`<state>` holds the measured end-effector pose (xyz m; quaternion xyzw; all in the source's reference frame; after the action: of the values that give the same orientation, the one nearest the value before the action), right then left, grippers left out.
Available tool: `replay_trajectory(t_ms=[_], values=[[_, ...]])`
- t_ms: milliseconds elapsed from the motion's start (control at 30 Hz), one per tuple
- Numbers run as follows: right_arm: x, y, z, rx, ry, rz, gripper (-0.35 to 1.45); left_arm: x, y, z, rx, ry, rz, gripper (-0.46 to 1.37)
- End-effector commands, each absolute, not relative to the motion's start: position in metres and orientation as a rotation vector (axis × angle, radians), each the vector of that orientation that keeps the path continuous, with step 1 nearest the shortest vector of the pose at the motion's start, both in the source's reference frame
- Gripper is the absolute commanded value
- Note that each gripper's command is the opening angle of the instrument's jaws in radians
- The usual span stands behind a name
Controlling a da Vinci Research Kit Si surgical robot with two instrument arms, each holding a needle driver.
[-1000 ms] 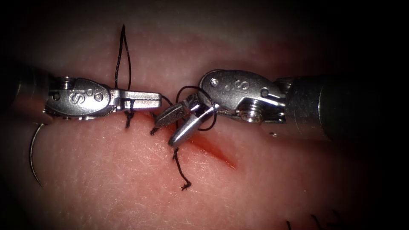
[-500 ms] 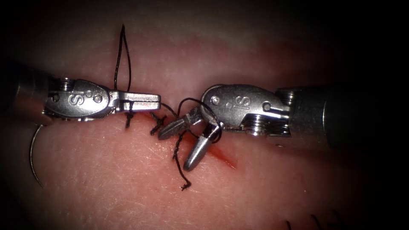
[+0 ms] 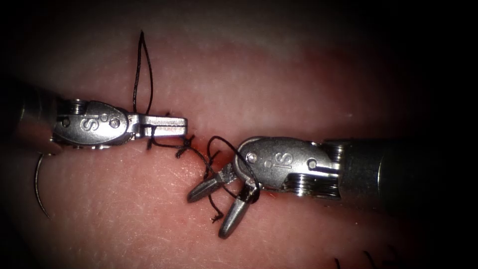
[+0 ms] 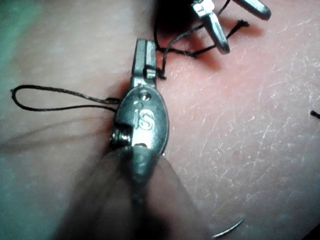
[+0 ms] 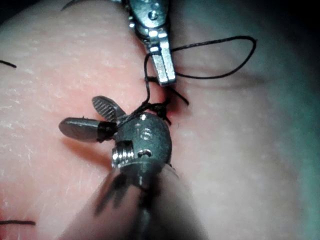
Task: Wound Closure
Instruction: Grab the short tail with the right gripper, then pull the right gripper up and the left gripper down to tighten the suture
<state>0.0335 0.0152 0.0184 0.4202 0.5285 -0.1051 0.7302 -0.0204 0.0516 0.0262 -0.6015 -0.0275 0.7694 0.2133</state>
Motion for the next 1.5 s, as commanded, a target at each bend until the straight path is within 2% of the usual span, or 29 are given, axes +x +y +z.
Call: replay_trajectory(t_ms=[33, 333, 400, 433, 467, 533, 933, 1500], values=[[0.0336, 0.0151, 0.0185, 0.924, 1.164, -0.231, 0.89, -0.0204, 0.0515, 0.0262, -1.674, -0.086, 2.137, -0.35], [0.0336, 0.0147, 0.0194, 0.916, 1.145, -0.245, 0.73, -0.0204, 0.0507, 0.026, -1.675, -0.088, 2.134, -0.35], [0.0336, 0.0147, 0.0195, 0.915, 1.142, -0.247, 0.61, -0.0203, 0.0506, 0.026, -1.675, -0.089, 2.135, -0.35], [0.0336, 0.0147, 0.0195, 0.924, 1.138, -0.256, 0.41, -0.0203, 0.0506, 0.026, -1.675, -0.089, 2.135, -0.35], [0.0336, 0.0147, 0.0195, 0.944, 1.135, -0.27, 0.01, -0.0203, 0.0506, 0.026, -1.675, -0.089, 2.135, -0.35], [0.0336, 0.0147, 0.0193, 0.949, 1.132, -0.282, -0.35, -0.0203, 0.0505, 0.026, -1.675, -0.089, 2.135, -0.35], [0.0338, 0.0166, 0.019, 0.957, 1.16, -0.273, -0.35, -0.0203, 0.0484, 0.0251, -1.676, -0.087, 2.138, -0.35], [0.032, 0.0207, 0.0213, 0.876, 1.33, -0.082, -0.35, -0.0181, 0.0423, 0.0215, -1.688, -0.105, 2.15, -0.35]])
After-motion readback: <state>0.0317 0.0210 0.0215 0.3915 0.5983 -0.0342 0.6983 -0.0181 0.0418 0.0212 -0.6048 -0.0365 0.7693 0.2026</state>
